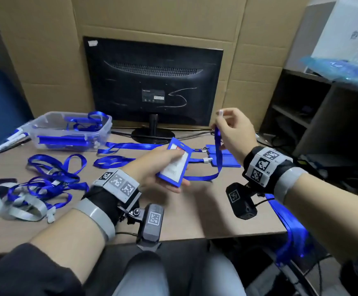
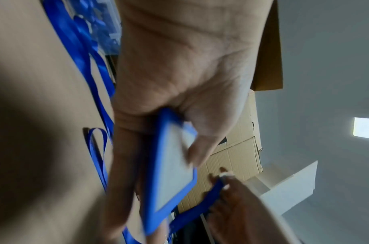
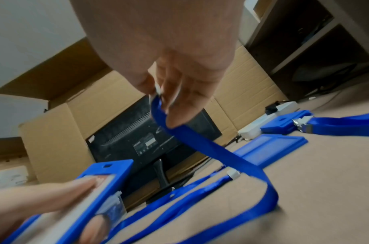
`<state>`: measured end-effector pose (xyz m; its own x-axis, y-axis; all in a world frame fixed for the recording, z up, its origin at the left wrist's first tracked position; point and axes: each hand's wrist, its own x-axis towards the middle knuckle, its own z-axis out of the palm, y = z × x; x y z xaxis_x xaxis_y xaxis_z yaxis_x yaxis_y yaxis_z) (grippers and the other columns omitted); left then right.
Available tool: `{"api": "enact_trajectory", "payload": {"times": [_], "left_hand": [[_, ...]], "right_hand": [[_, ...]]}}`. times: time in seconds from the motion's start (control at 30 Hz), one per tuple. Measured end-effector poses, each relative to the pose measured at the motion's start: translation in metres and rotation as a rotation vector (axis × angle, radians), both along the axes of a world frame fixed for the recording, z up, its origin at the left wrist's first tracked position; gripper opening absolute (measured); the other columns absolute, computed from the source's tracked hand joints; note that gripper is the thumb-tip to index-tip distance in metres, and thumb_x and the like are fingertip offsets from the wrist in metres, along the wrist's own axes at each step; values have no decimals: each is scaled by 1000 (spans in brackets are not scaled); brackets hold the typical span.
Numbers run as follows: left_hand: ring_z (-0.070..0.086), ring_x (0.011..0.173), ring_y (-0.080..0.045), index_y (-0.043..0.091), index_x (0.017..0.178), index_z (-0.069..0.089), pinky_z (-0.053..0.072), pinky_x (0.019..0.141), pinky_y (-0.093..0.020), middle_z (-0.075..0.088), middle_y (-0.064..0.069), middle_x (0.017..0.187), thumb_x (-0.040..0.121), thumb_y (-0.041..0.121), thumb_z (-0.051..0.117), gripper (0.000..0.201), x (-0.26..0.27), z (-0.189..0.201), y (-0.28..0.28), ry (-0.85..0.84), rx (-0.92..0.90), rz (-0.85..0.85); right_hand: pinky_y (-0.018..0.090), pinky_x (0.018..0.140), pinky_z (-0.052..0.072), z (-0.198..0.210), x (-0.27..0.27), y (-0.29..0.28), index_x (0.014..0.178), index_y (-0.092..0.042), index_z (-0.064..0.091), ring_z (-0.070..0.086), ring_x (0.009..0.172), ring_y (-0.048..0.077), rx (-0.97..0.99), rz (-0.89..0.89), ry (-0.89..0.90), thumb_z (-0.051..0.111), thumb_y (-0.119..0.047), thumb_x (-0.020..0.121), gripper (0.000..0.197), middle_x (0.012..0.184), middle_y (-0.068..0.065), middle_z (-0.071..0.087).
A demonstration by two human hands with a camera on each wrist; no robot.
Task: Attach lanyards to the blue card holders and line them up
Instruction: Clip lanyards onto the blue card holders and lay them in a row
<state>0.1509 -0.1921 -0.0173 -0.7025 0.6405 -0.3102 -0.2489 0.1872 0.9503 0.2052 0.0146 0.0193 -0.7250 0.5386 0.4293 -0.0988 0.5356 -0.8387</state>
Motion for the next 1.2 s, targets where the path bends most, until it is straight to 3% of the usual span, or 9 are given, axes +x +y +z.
{"api": "enact_trajectory", "payload": {"times": [0.13, 0.27, 0.37, 0.43, 0.53, 0.63, 0.7, 0.87, 1.2], "left_hand": [[75, 93, -50, 3, 127, 60, 63, 77, -55, 76, -26, 107, 104, 16, 63, 27, -11, -20, -1, -62, -106, -90], [76, 100, -37, 0, 122, 68, 61, 92, -51, 78, -20, 107, 97, 14, 72, 29, -22, -43, -5, -55, -205, 1], [75, 84, -24, 4, 115, 72, 62, 80, -39, 80, -12, 97, 96, 13, 73, 21, -25, -55, -6, -119, -212, 30], [74, 77, -20, 7, 112, 70, 62, 73, -34, 79, -9, 93, 97, 12, 72, 16, -26, -57, -9, -136, -228, 13], [76, 76, -18, 6, 121, 69, 63, 70, -29, 79, -9, 98, 95, 10, 74, 27, -29, -55, -15, -165, -266, -4], [74, 110, -26, 5, 128, 70, 56, 103, -40, 78, -13, 116, 89, 14, 81, 41, -29, -55, -14, -174, -368, -48], [71, 118, -27, 6, 130, 69, 53, 107, -43, 78, -13, 117, 88, 16, 83, 45, -28, -56, -12, -155, -418, -70], [74, 110, -25, 8, 128, 70, 54, 105, -43, 78, -11, 116, 86, 16, 84, 45, -29, -59, -6, -134, -456, -93], [70, 95, -25, 9, 104, 74, 54, 94, -36, 78, -10, 106, 86, 16, 84, 22, -21, -54, -4, -186, -458, -61]], "right_hand": [[42, 61, 63, -28, -1, -2, 116, -20, 62, 67, 67, 26, -165, 152, -365, 56, -13, 93, 24, 93, 12, 79], [46, 75, 65, -58, -7, -12, 100, -7, 64, 71, 70, 25, -208, 257, -591, 63, -9, 96, 4, 90, 19, 75], [33, 70, 65, -77, -7, -15, 96, -8, 60, 76, 73, 18, -250, 404, -693, 60, -14, 102, 9, 85, 10, 76], [32, 80, 62, -88, -8, -13, 97, -10, 62, 76, 80, 18, -216, 446, -741, 64, -16, 100, 7, 89, 9, 78], [31, 83, 55, -100, -11, -6, 94, -12, 72, 73, 79, 13, -158, 488, -763, 72, -13, 95, 2, 90, 7, 79], [25, 78, 56, -106, -11, 5, 100, -8, 75, 72, 79, 12, -250, 518, -731, 78, -7, 88, 12, 87, 6, 78], [24, 78, 58, -106, -10, 9, 107, -2, 74, 74, 79, 13, -315, 547, -725, 76, -1, 88, 19, 88, 9, 78], [24, 81, 60, -103, -9, 8, 116, 7, 69, 75, 83, 18, -411, 579, -725, 69, 7, 91, 25, 97, 15, 76], [19, 68, 48, -97, -6, -8, 97, -12, 78, 65, 68, 8, -306, 537, -706, 76, -6, 87, 12, 78, 2, 72]]}}
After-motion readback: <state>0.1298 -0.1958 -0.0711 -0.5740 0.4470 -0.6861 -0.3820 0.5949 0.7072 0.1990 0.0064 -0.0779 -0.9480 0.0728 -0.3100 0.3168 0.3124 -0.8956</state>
